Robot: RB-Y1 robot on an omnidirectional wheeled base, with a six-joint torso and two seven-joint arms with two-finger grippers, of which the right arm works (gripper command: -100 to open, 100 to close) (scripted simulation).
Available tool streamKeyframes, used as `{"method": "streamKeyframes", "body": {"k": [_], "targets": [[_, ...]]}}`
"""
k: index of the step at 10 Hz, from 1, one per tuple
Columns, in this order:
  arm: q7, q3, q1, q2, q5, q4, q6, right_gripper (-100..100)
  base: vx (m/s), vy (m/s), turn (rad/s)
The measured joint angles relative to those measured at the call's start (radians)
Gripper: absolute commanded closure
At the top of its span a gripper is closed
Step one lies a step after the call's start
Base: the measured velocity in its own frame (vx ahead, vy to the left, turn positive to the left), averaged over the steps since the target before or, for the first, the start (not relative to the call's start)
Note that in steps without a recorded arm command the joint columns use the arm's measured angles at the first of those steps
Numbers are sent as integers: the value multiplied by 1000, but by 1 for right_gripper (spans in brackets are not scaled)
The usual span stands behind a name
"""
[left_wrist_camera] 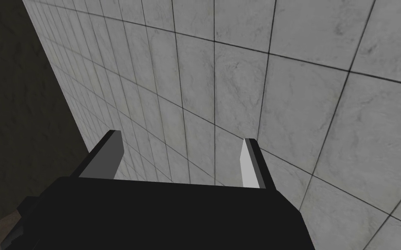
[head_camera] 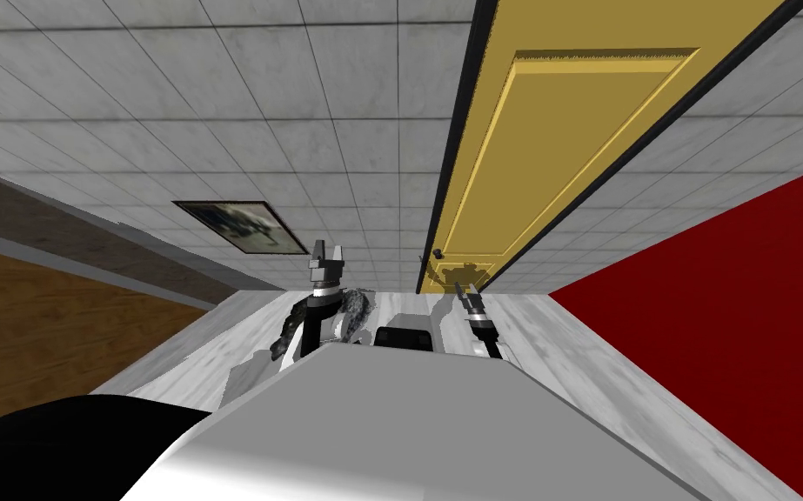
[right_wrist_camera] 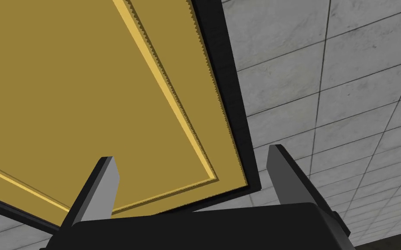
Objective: Pull the door open
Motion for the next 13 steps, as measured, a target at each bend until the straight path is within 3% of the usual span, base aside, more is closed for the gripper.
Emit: {"method": "streamKeyframes", "body": {"k": [6,13], "targets": [[82,-28,-20,-9,37,121,-36,-100,104,15,-10],[204,-72,-55,-24,89,318,-102,-100,154,24,-13]]}}
